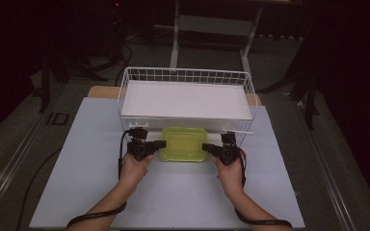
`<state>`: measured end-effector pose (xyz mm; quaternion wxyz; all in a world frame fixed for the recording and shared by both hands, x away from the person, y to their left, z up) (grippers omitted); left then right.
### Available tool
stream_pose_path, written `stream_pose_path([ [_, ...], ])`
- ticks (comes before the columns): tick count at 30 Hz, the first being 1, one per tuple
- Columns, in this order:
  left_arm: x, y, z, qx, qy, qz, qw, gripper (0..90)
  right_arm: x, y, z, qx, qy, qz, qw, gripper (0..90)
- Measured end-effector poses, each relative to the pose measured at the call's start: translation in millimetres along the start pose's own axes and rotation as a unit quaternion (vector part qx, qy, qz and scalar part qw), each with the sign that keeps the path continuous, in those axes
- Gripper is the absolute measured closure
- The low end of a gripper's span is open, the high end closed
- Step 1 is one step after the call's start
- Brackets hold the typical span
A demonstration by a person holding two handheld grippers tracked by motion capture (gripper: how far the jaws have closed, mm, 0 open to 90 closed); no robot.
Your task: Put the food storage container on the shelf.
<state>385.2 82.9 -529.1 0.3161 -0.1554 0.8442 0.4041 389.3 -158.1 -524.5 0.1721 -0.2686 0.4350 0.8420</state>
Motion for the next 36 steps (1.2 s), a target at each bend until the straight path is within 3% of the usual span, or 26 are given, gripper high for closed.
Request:
stream_pose_path([
  [5,-0.5,-6.6,2.9,-0.007,-0.009,0.005,0.9999,79.4,-1.1,-5.0,-3.2,0.009,0.002,-0.003,1.0,78.6],
  [6,-2.9,-7.4,4.8,-0.001,0.0,0.002,1.0,79.1,-2.9,-6.7,-4.5,0.008,-0.003,-0.008,0.9999,78.6],
  [9,-5.3,-8.8,4.8,-0.003,-0.004,-0.003,1.0,78.3,-5.3,-7.5,-4.6,0.011,-0.002,-0.013,0.9998,78.6],
  [12,-6.6,-11.3,6.7,0.006,-0.003,-0.015,0.9999,77.2,-8.5,-8.3,-5.9,0.009,-0.012,-0.015,0.9998,78.3],
  [14,-4.9,-14.9,8.7,0.012,-0.015,-0.037,0.9991,73.7,-10.1,-9.3,-5.0,0.012,-0.013,-0.016,0.9997,76.9],
  [17,-3.9,-17.7,9.4,0.011,-0.026,-0.047,0.9985,71.3,-11.0,-10.5,-4.8,0.019,-0.013,-0.02,0.9995,74.6],
  [20,-4.3,-21.5,9.5,-0.004,-0.046,-0.06,0.9971,65.0,-14.5,-13.6,-8.9,0.027,0.006,-0.037,0.9989,71.8],
  [30,-5.7,-25.7,13.0,-0.011,-0.042,-0.074,0.9963,54.6,-17.9,-17.6,-9.9,0.037,0.016,-0.04,0.9984,60.3],
  [31,-5.7,-25.0,12.5,-0.008,-0.04,-0.079,0.996,53.5,-20.3,-16.0,-9.7,0.037,0.038,-0.057,0.997,57.1],
  [33,-5.5,-24.0,11.4,-0.008,-0.042,-0.08,0.9959,51.8,-19.6,-14.5,-7.0,0.032,0.03,-0.052,0.9977,54.2],
  [34,-4.9,-22.0,9.8,-0.003,-0.042,-0.08,0.9959,51.6,-20.2,-12.3,-4.4,0.029,0.052,-0.062,0.9963,50.8],
  [36,-4.7,-21.4,8.6,-0.001,-0.045,-0.079,0.9959,50.3,-19.7,-11.5,-3.1,0.027,0.062,-0.063,0.9957,49.0],
])
Point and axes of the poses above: each handheld gripper's, and its own axes: y roughly backward along the jaws, x roughly out of its underside, z roughly to its left, the point moved 5 cm from there along -y, roughly forward along the jaws, and after that the axes turned 2 degrees about -y, right-handed, at the moved point
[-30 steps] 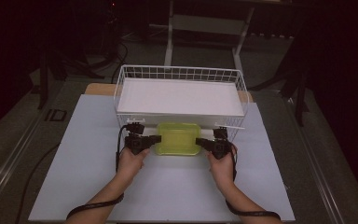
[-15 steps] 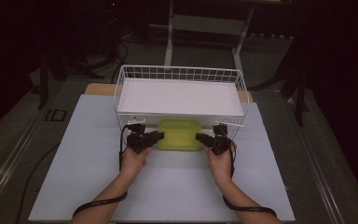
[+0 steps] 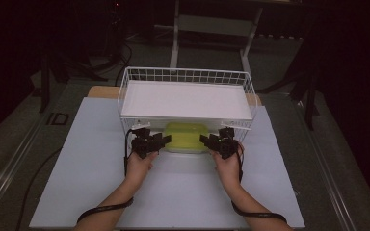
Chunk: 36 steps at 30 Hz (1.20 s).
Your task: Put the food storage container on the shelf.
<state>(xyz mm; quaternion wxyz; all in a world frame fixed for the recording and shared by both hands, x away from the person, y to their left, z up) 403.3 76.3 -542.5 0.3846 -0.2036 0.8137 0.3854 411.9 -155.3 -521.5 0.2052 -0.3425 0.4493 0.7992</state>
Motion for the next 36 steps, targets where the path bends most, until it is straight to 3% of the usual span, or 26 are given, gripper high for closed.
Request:
stream_pose_path([
  [6,0.9,12.4,-9.0,-0.001,-0.021,0.006,0.9998,49.6,6.9,10.8,6.6,0.002,0.023,-0.002,0.9997,47.6],
  [14,5.6,32.1,-12.9,-0.006,-0.019,0.007,0.9998,49.6,14.8,25.5,12.3,0.009,0.053,0.001,0.9985,47.0],
  [19,13.1,47.5,-20.4,0.001,-0.029,0.015,0.9995,49.7,18.3,37.1,25.4,-0.005,0.062,0.003,0.9981,48.9],
  [22,15.2,57.9,-24.0,0.0,-0.03,0.007,0.9995,49.5,24.2,39.1,33.2,-0.021,0.061,0.013,0.9978,50.7],
  [23,15.8,61.2,-24.9,-0.003,-0.028,0.006,0.9996,43.7,30.0,38.4,37.5,-0.025,0.07,0.021,0.997,53.0],
  [25,17.5,67.8,-26.3,-0.005,-0.034,0.001,0.9994,41.8,32.7,37.4,39.5,-0.026,0.073,0.023,0.9967,53.2],
  [27,21.3,73.5,-26.8,0.001,-0.036,0.003,0.9994,39.5,39.5,32.5,44.6,-0.027,0.08,0.033,0.9959,55.6],
  [29,23.4,75.4,-26.4,0.004,-0.032,0.005,0.9995,35.9,44.1,28.4,47.9,-0.029,0.083,0.045,0.9951,63.4],
  [31,27.0,77.6,-24.7,0.013,-0.027,0.011,0.9995,33.6,45.9,26.4,49.6,-0.03,0.087,0.051,0.9944,64.0],
  [33,29.9,80.0,-24.1,0.028,-0.039,0.005,0.9989,22.6,53.5,17.7,55.9,-0.037,0.095,0.073,0.9921,74.9],
  [34,31.3,81.6,-23.7,0.032,-0.05,0.001,0.9982,22.6,53.5,17.7,55.9,-0.037,0.095,0.073,0.9921,74.9],
  [36,33.0,82.7,-22.3,0.035,-0.047,-0.005,0.9983,17.1,56.2,12.5,58.4,-0.035,0.099,0.082,0.9911,81.2],
])
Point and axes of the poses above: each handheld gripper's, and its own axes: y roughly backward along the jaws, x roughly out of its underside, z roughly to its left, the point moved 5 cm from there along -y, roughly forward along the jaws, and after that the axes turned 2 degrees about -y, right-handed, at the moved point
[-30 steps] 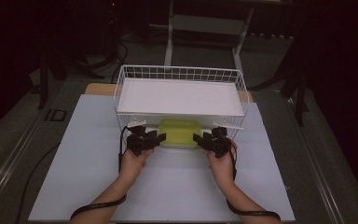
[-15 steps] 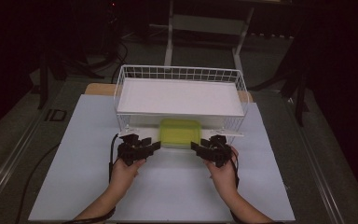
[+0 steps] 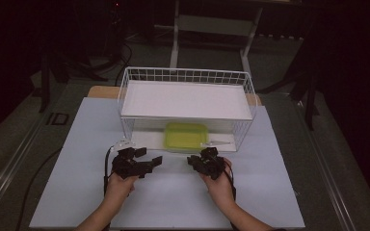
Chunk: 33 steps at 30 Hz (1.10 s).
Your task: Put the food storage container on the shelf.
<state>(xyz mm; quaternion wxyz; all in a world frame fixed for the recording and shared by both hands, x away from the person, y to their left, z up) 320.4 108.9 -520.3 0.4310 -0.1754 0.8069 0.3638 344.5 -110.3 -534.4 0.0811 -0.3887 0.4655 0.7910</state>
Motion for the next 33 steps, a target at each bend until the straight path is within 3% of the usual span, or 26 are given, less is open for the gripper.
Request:
stream_pose_path([
  [1,0.8,0.2,0.2,0.005,0.001,-0.003,1.0,14.4,0.2,-4.3,1.3,0.005,0.003,0.004,1.0,87.2],
  [2,2.0,0.4,0.6,0.006,-0.004,-0.005,1.0,14.4,0.2,-4.3,1.3,0.005,0.003,0.004,1.0,87.2],
  [4,4.3,-1.0,-0.1,0.008,-0.012,-0.007,0.9999,2.2,-0.1,-9.4,1.4,0.011,0.006,0.006,0.9999,89.7],
  [10,9.7,-3.8,-3.9,0.013,-0.031,-0.009,0.9994,1.8,-2.9,-22.5,2.7,0.019,0.012,0.006,0.9997,89.8],
  [16,13.6,-5.5,-4.3,0.016,-0.038,-0.006,0.9992,1.7,-8.6,-30.9,0.7,0.016,-0.003,0.002,0.9999,89.7],
  [17,13.9,-5.9,-4.5,0.036,-0.027,-0.001,0.999,1.8,-10.6,-33.9,-1.9,0.019,-0.005,0.0,0.9998,89.5],
  [19,14.1,-6.3,-4.4,0.047,-0.018,0.0,0.9987,1.8,-11.4,-34.6,-3.1,0.021,-0.005,-0.001,0.9998,89.4],
  [21,14.8,-7.3,-5.1,0.045,-0.023,-0.002,0.9987,1.8,-14.3,-37.3,-5.9,0.024,-0.01,-0.004,0.9996,89.4],
  [22,15.8,-9.1,-5.9,0.038,-0.036,-0.003,0.9986,1.8,-17.4,-38.9,-7.8,0.026,-0.014,-0.008,0.9995,89.4],
  [30,20.5,-13.5,-7.1,0.026,-0.058,0.007,0.998,1.8,-26.9,-50.2,-15.0,0.038,-0.018,-0.016,0.999,88.6],
  [33,20.5,-13.7,-8.1,0.031,-0.055,0.002,0.998,1.8,-30.0,-53.9,-19.4,0.042,-0.028,-0.018,0.9986,88.6],
])
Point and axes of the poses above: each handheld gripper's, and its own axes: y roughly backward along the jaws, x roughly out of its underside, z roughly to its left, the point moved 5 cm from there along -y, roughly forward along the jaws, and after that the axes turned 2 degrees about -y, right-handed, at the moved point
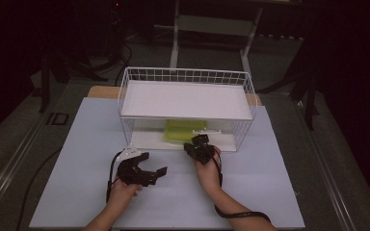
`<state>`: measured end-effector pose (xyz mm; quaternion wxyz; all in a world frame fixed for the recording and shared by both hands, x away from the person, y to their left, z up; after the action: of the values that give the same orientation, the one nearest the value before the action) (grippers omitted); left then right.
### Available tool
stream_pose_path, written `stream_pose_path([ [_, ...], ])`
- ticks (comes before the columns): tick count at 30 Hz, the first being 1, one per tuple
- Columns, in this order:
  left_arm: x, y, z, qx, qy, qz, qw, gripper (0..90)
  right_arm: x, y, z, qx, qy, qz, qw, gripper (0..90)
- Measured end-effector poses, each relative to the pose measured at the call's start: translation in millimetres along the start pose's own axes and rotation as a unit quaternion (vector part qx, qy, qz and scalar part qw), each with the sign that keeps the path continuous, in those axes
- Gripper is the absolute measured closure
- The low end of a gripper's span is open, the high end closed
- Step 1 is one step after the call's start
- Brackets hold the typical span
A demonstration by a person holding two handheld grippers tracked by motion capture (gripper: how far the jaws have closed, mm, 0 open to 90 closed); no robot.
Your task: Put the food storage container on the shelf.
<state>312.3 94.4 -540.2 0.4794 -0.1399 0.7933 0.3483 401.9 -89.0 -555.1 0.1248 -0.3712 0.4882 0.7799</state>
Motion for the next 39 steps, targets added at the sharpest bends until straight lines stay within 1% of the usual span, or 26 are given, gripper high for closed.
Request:
stream_pose_path([
  [1,-0.4,0.4,-0.2,0.0,-0.001,-0.003,1.0,1.8,-1.3,-1.2,-0.7,0.001,-0.002,0.0,1.0,88.7],
  [3,-1.1,0.9,-0.1,-0.002,-0.001,-0.005,1.0,1.8,-5.0,-4.4,-2.4,0.007,0.006,-0.006,0.9999,88.6],
  [5,-1.5,2.0,-0.1,-0.002,0.001,-0.009,1.0,1.8,-7.5,-6.1,-3.5,0.009,0.003,-0.008,0.9999,88.6],
  [6,-1.5,2.4,0.1,-0.003,0.0,-0.009,1.0,1.8,-9.2,-7.4,-4.4,0.009,0.001,-0.008,0.9999,88.6],
  [8,-1.6,2.8,0.1,0.002,0.002,-0.006,1.0,1.8,-13.1,-10.0,-6.1,0.01,-0.001,-0.009,0.9999,87.8],
  [10,-1.6,3.4,0.4,-0.001,0.001,-0.008,1.0,1.8,-14.0,-10.4,-6.7,0.01,0.0,-0.009,0.9999,87.9],
  [12,-1.4,3.6,0.1,0.001,0.002,-0.009,1.0,1.8,-16.1,-11.3,-9.0,0.011,-0.005,-0.011,0.9999,87.8],
  [13,-1.1,3.7,0.1,0.0,0.001,-0.008,1.0,1.8,-16.6,-11.3,-9.9,0.012,-0.009,-0.009,0.9998,87.9],
  [14,-0.9,3.7,0.1,0.001,0.001,-0.009,1.0,1.8,-17.2,-11.7,-11.4,0.019,-0.015,-0.01,0.9997,87.9],
  [16,-0.5,3.6,0.1,0.0,0.001,-0.008,1.0,1.8,-18.0,-11.7,-12.3,0.02,-0.027,-0.005,0.9994,87.9],
  [17,-0.4,3.5,0.2,0.001,0.001,-0.009,1.0,1.8,-19.8,-12.5,-15.1,0.02,-0.016,-0.015,0.9995,87.9],
  [23,1.2,2.3,1.0,0.002,0.002,-0.006,1.0,1.8,-23.1,-15.7,-18.2,0.02,-0.017,-0.018,0.9995,87.8],
  [26,1.4,1.8,0.8,0.001,0.0,-0.006,1.0,1.8,-24.3,-18.2,-16.0,0.017,-0.012,-0.016,0.9997,87.9],
  [28,1.4,1.9,0.6,-0.001,-0.002,-0.005,1.0,1.8,-24.3,-18.5,-15.3,0.019,-0.012,-0.016,0.9996,88.0],
  [30,1.6,1.9,0.7,-0.002,-0.004,-0.005,1.0,1.8,-24.5,-19.0,-14.2,0.015,-0.011,-0.016,0.9997,87.1],
  [31,1.7,1.6,0.8,-0.004,-0.005,-0.004,1.0,1.8,-24.3,-19.3,-13.8,0.012,-0.012,-0.016,0.9997,86.0],
  [33,1.3,1.6,0.8,-0.008,-0.01,-0.007,0.9999,1.8,-22.2,-18.1,-11.5,0.015,-0.015,-0.015,0.9997,85.2],
  [34,0.9,1.7,0.9,-0.009,-0.014,-0.009,0.9998,1.8,-20.9,-16.7,-8.8,0.011,-0.014,-0.016,0.9997,85.1],
  [35,0.4,2.0,0.9,-0.013,-0.02,-0.011,0.9997,1.8,-18.4,-14.3,-4.6,0.009,-0.02,-0.009,0.9997,84.2],
  [36,0.1,2.0,1.0,-0.018,-0.029,-0.013,0.9993,1.8,-17.1,-12.9,-2.8,0.002,-0.007,-0.014,0.9999,84.2],
  [37,0.1,2.0,1.0,-0.021,-0.035,-0.013,0.9991,1.8,-15.5,-11.1,-0.6,0.001,-0.002,-0.015,0.9999,83.6],
  [39,0.5,1.9,0.7,-0.018,-0.041,-0.012,0.9989,1.8,-12.1,-6.6,4.1,-0.005,0.002,-0.015,0.9999,81.1],
])
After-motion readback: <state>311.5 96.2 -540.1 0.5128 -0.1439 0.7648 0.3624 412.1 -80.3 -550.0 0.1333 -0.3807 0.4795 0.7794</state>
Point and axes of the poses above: each handheld gripper's, and its own axes: y roughly backward along the jaws, x roughly out of its underside, z roughly to its left, the point moved 5 cm from there along -y, roughly forward along the jaws, and after that the axes turned 2 degrees about -y, right-handed, at the moved point
